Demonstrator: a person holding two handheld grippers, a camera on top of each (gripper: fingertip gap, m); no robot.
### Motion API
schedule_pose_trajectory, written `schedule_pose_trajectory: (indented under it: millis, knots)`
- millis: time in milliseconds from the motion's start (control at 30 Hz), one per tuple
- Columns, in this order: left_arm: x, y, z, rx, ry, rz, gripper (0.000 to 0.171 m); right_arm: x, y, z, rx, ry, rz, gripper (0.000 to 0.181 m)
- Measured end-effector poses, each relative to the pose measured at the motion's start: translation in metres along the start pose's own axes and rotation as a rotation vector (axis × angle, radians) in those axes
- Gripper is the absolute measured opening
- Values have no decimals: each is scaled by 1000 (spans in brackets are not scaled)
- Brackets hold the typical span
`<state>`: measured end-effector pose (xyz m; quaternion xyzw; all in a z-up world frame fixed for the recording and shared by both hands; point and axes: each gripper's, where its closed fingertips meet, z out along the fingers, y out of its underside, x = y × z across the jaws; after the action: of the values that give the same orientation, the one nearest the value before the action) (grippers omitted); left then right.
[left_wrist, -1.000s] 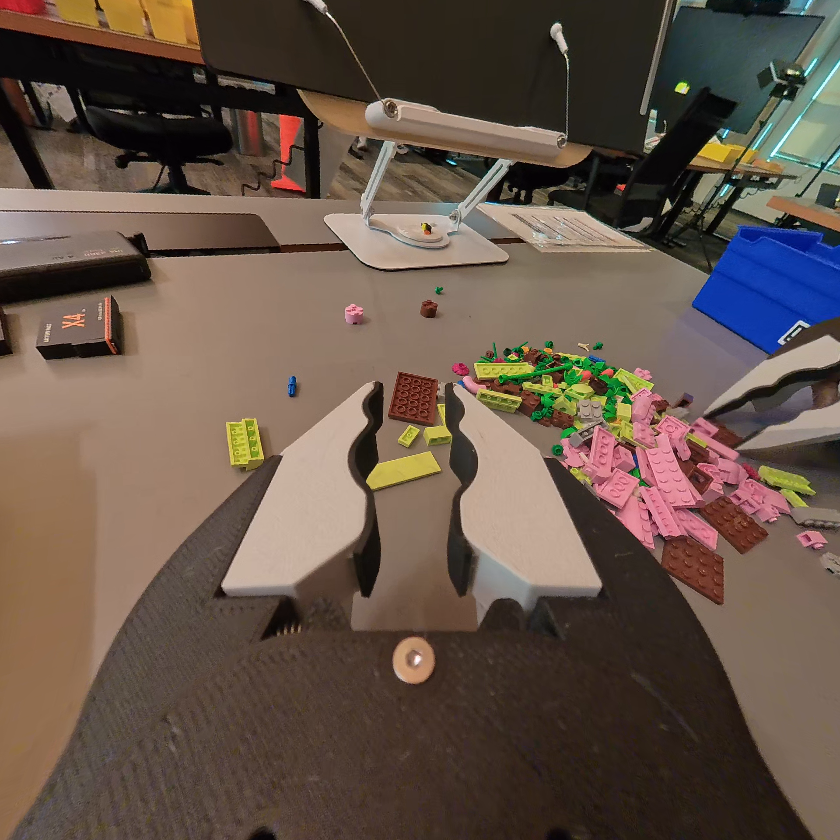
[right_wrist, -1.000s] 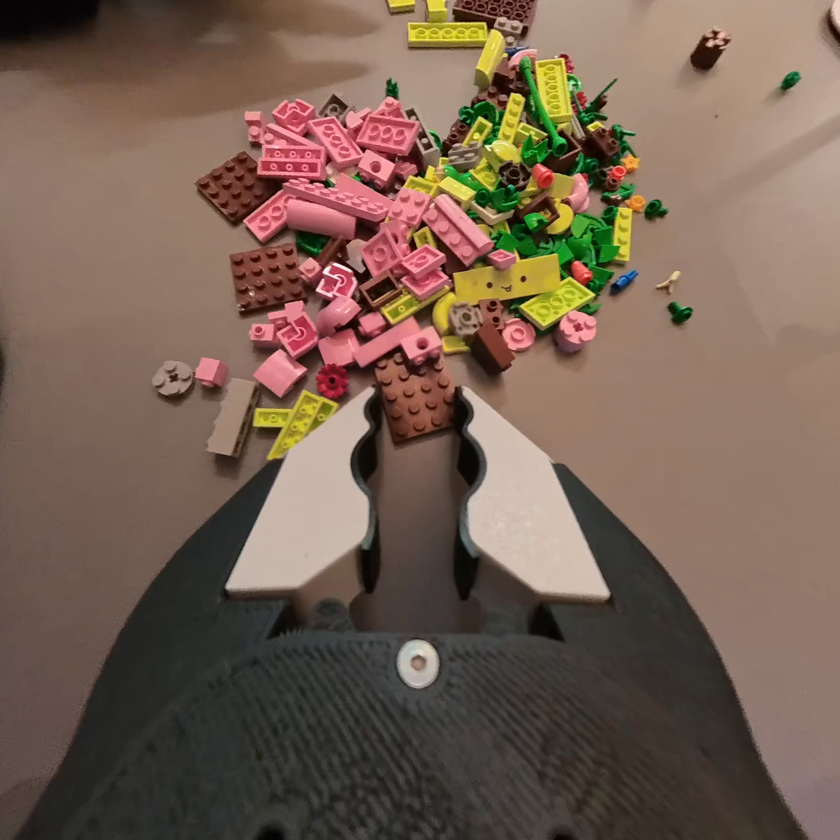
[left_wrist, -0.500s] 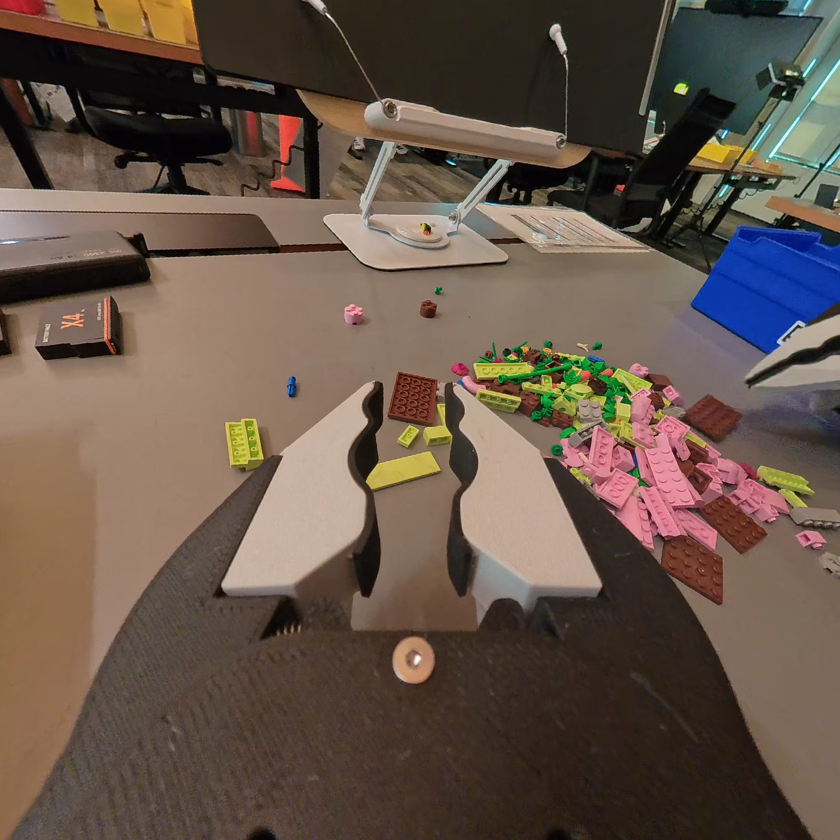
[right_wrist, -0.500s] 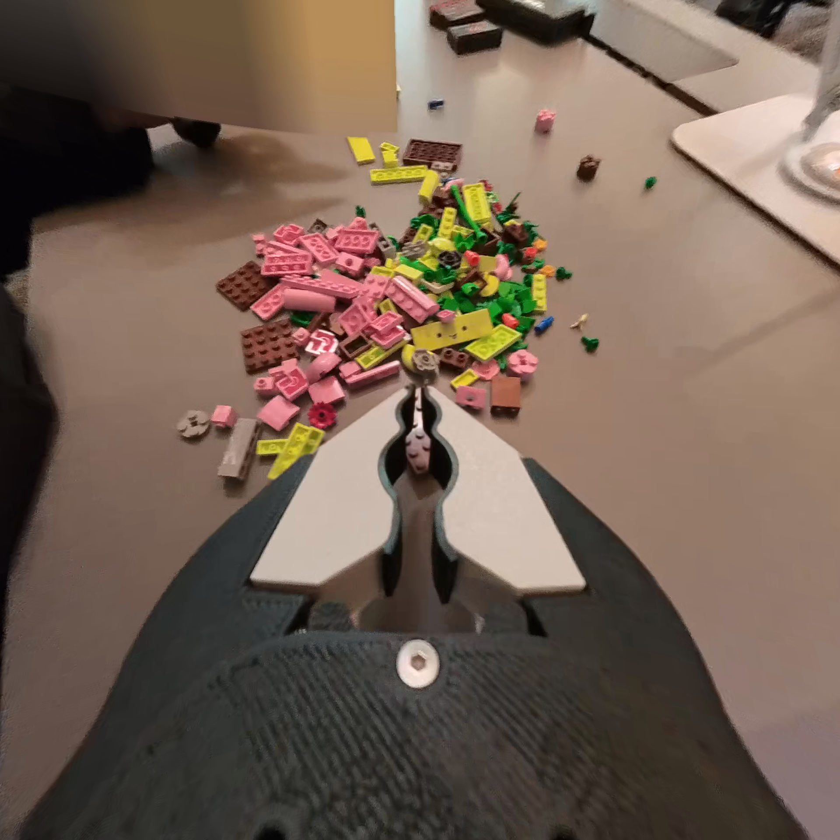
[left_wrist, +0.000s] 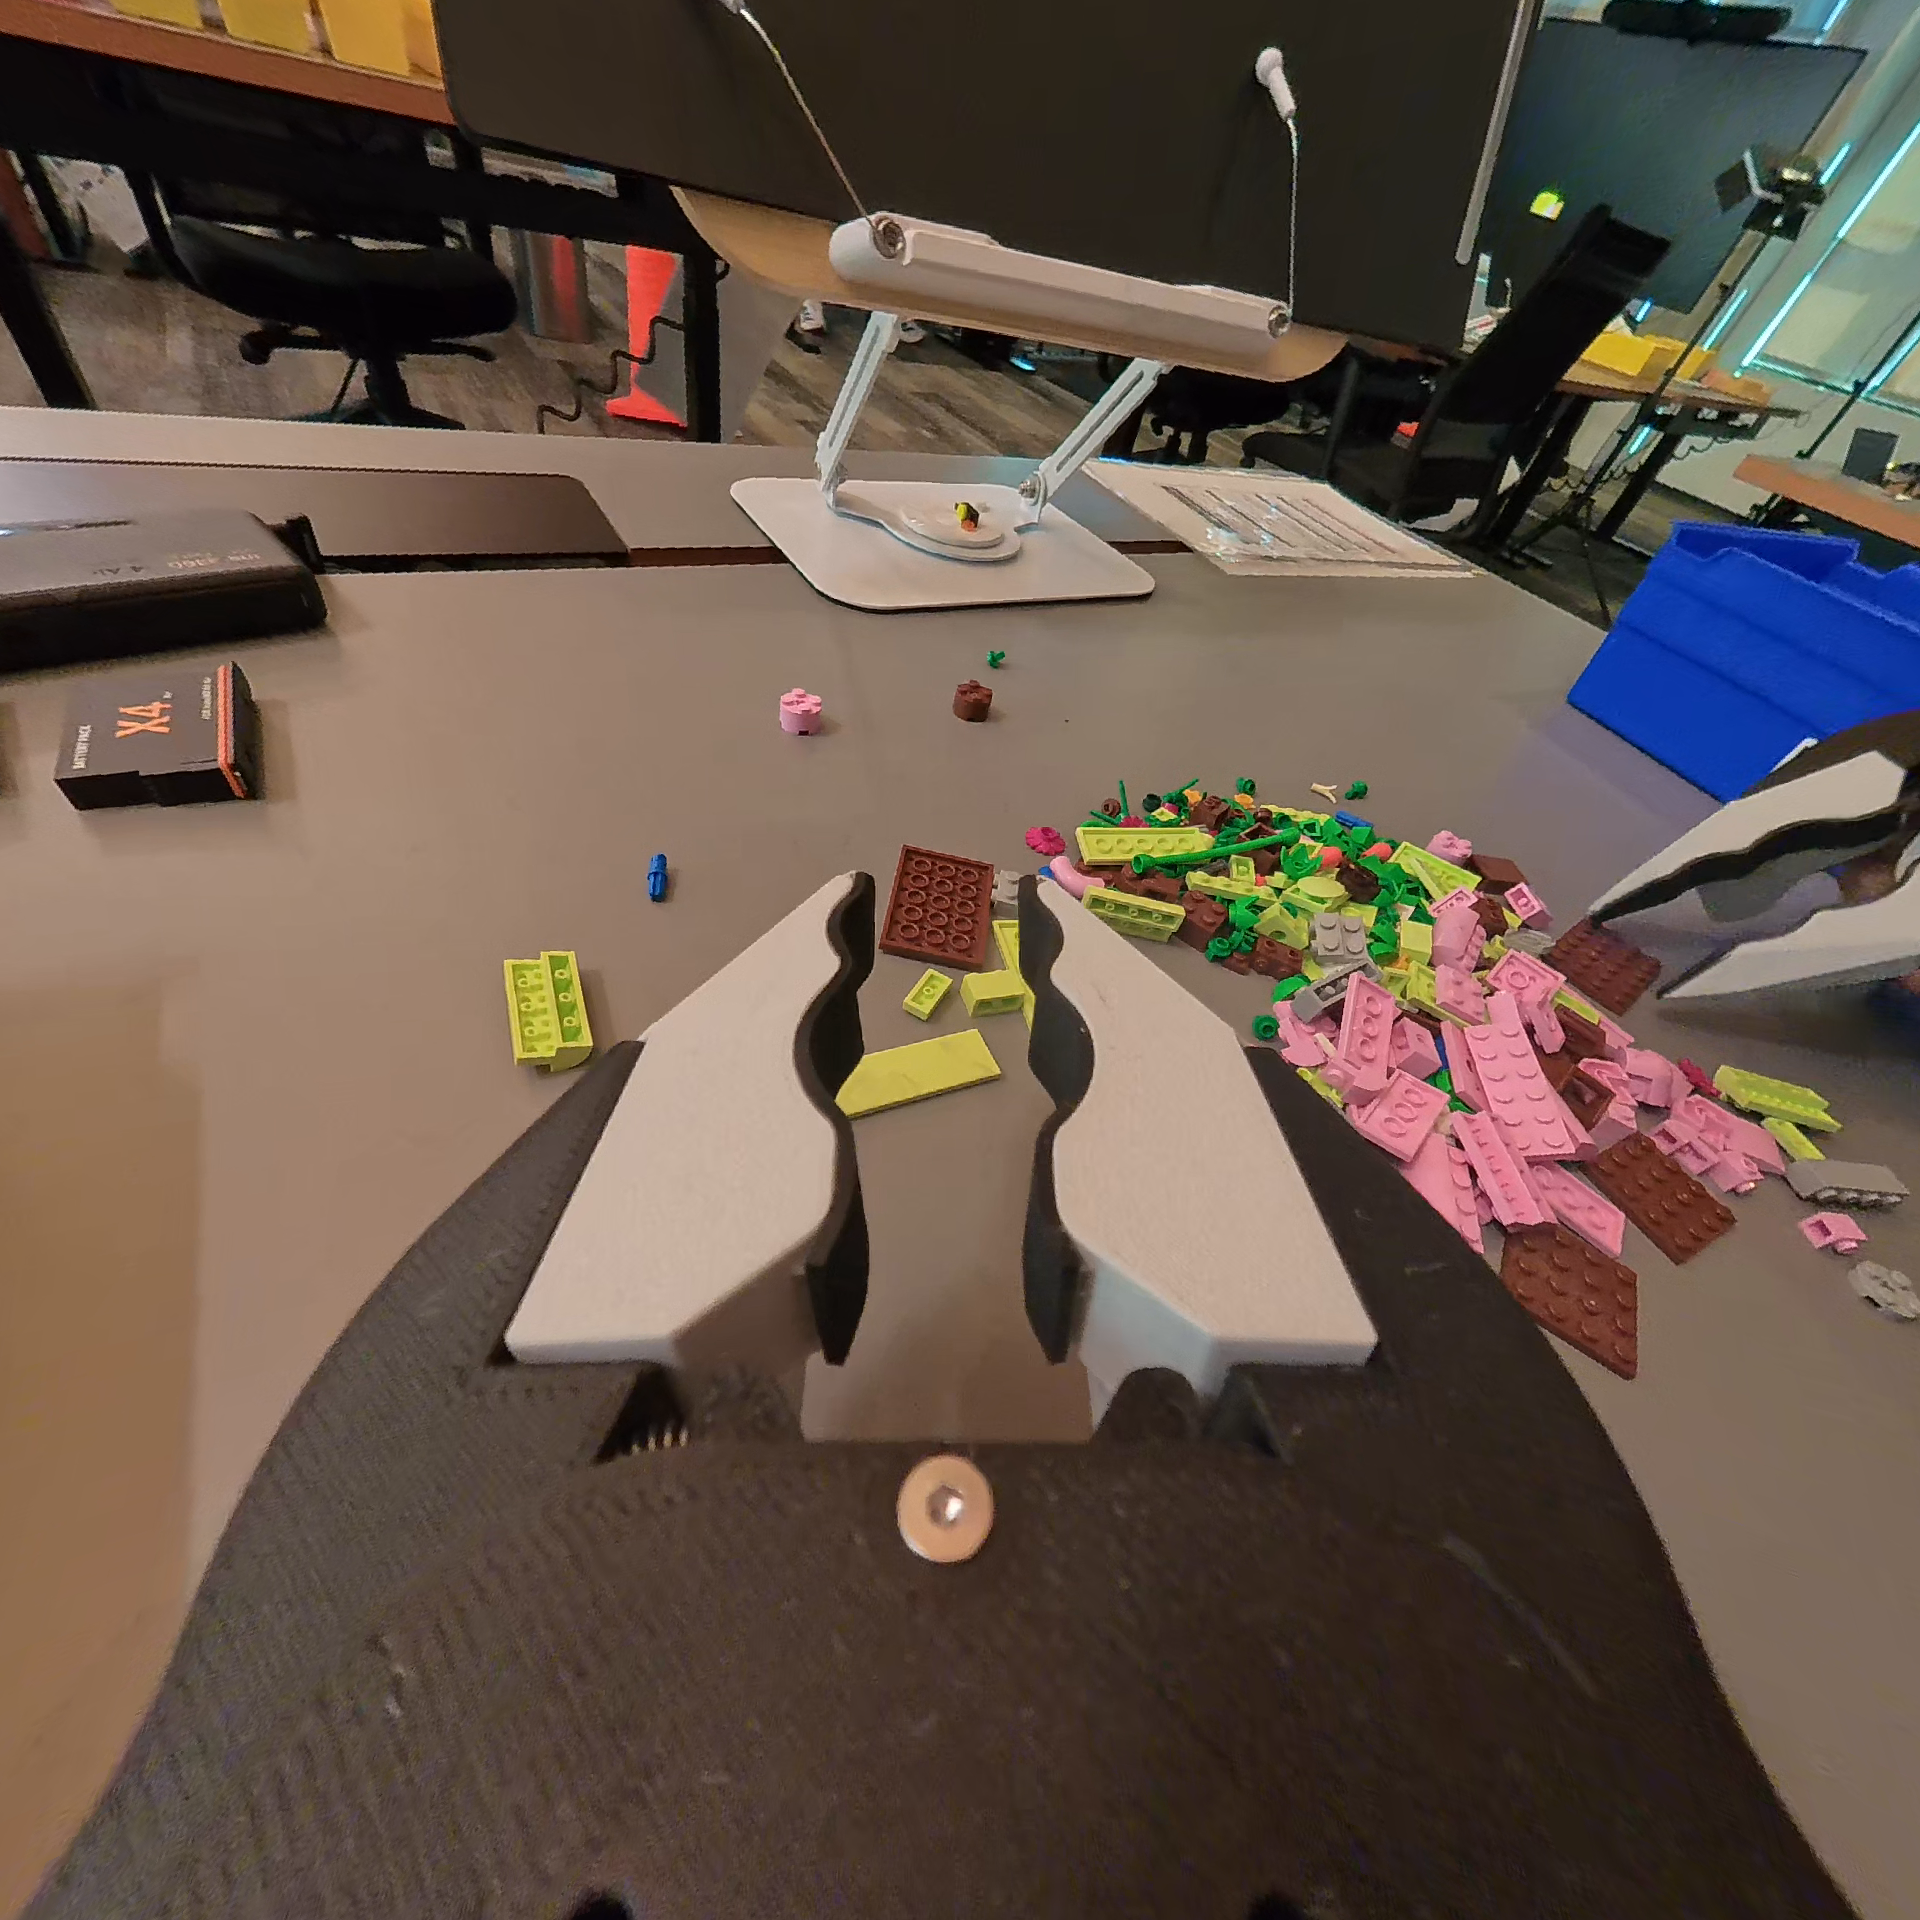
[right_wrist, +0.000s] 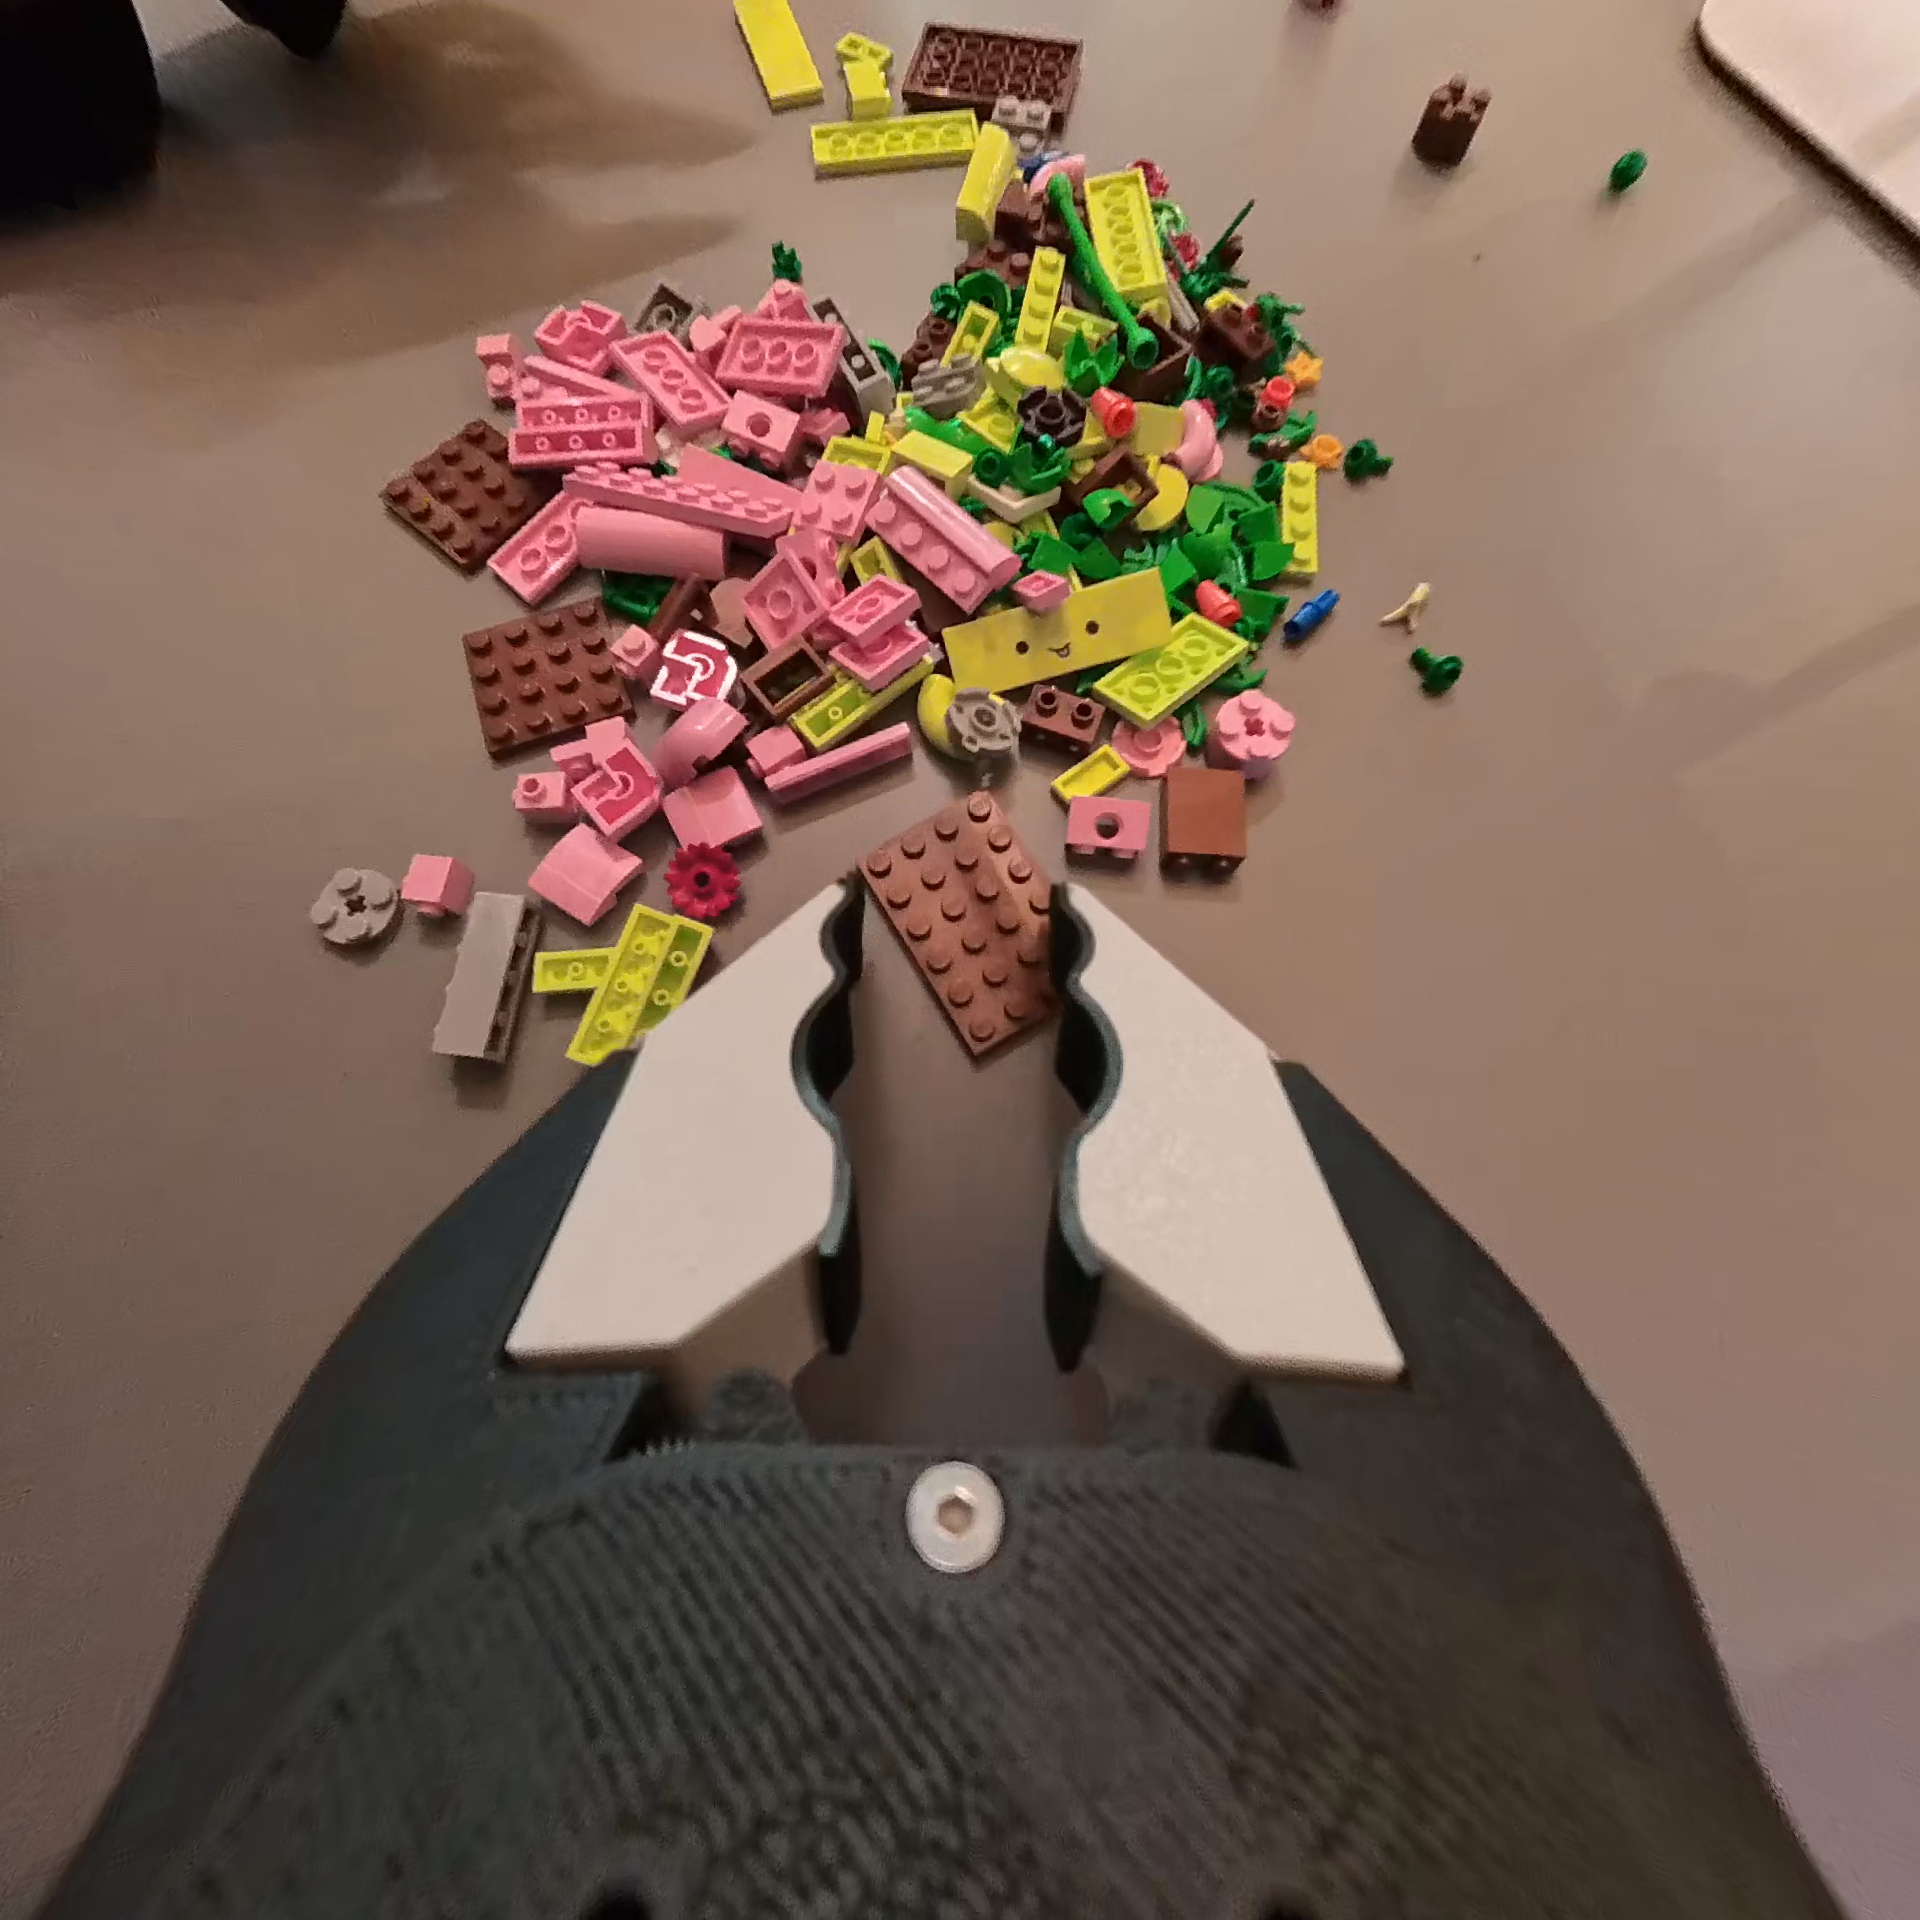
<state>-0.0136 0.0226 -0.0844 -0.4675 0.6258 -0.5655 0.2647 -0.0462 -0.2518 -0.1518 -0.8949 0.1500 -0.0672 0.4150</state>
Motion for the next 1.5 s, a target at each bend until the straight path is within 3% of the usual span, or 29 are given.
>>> schedule_pose_trajectory:
  millis: [167,233,300,367,433,600,667,800,933,1033,1100,1167,1233,1300,1367,1500]
  knots:
    - [2,1,0,-6,5,11,26,1,4,4,-25,15,-9,39]
    - [10,3,4,-20,38,7,34,2,4,3,-26,16,-9,29]
    - [27,12,15,-81,119,-77,53,1,4,3,-28,9,-3,28]
    - [40,33,28,-227,149,-120,59,1,4,3,-28,8,-3,28]
    - [37,50,39,-349,59,-44,61,1,4,4,-28,12,-11,28]
    - [12,61,55,-460,-178,219,57,0,3,5,-28,22,-36,25]
    - [9,70,58,-525,-198,264,57,0,3,5,-27,25,-38,25]
    - [23,74,63,-544,-109,298,33,-1,2,5,-25,28,-46,24]
    - [62,82,64,-554,101,386,33,-1,2,6,-25,27,-51,23]
    - [69,73,68,-487,99,421,27,-1,2,6,-23,27,-50,23]
    - [78,58,70,-397,145,362,24,-1,2,6,-22,27,-51,23]
    - [90,47,71,-348,254,257,39,-1,1,6,-22,26,-51,23]
    - [76,43,77,-373,208,206,52,-1,1,6,-22,26,-52,24]
    - [43,48,85,-441,67,272,66,-1,1,6,-21,26,-52,23]
    - [18,53,92,-495,-44,326,64,-1,1,6,-21,26,-53,23]
    - [20,65,97,-551,-31,250,70,-2,1,6,-20,27,-56,23]
